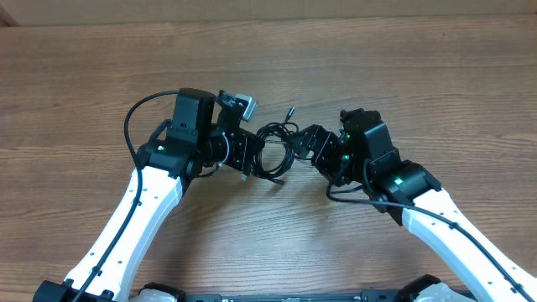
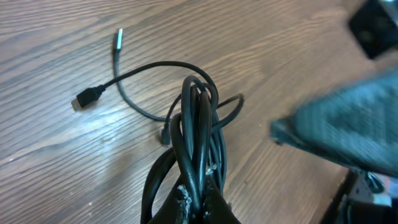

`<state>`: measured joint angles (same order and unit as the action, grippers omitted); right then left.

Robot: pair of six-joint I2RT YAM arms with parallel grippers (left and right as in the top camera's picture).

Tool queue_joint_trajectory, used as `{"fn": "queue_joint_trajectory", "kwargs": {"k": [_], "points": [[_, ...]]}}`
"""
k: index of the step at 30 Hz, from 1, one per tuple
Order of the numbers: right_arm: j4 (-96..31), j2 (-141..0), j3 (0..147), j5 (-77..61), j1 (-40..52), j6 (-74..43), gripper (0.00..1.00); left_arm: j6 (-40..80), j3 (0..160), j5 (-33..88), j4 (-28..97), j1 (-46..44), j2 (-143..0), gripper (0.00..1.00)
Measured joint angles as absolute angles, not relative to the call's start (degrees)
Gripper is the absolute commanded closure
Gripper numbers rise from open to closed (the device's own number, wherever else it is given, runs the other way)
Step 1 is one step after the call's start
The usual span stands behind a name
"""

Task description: Untangle cables

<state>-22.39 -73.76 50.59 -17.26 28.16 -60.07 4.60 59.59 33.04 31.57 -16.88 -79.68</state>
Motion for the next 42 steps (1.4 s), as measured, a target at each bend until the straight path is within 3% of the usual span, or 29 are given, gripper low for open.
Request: {"fn": "queue_joint_trajectory", "kwargs": {"k": [7, 13, 17, 21, 23, 25, 27, 30, 40, 42], "points": [[-20.95, -79.57, 50.57, -11.81, 28.16, -65.04, 0.10, 2.24, 59.59, 37.60, 32.25, -16.88, -79.68, 0.96], [-14.13, -84.44, 50.59, -10.57, 28.16, -66.96, 0.15, -0.08, 59.59, 39.33, 36.18, -16.88, -79.68, 0.96], [-11.03, -86.04, 50.59, -12.58, 28.16, -70.48, 0.31, -1.93, 59.59, 42.19, 37.69, -16.88, -79.68, 0.96], [-9.43, -86.13, 50.59, -13.98, 28.16, -72.71, 0.66, -2.48, 59.59, 43.44, 38.30, -16.88, -79.68, 0.96], [-8.49, -86.15, 50.57, -14.81, 28.14, -73.93, 0.71, -2.79, 59.59, 43.44, 38.72, -16.88, -79.68, 0.96], [-7.75, -86.15, 50.57, -15.59, 28.12, -73.93, 0.64, -3.01, 59.59, 42.59, 39.51, -16.88, -79.68, 0.96], [-7.64, -86.15, 50.57, -16.01, 28.10, -73.41, 0.35, -2.96, 59.59, 40.73, 40.51, -16.88, -79.68, 0.95], [-7.81, -86.15, 50.57, -16.32, 27.77, -71.92, 0.21, -2.02, 59.59, 36.58, 42.39, -16.88, -79.68, 0.96], [-13.98, -86.15, 50.59, -21.28, 26.11, -69.69, 0.16, 1.17, 59.59, 30.89, 38.87, -16.88, -79.68, 0.96], [-13.98, -86.15, 50.59, -22.50, 26.48, -69.63, 0.21, 1.13, 59.59, 32.40, 38.26, -16.88, -79.68, 0.96]]}}
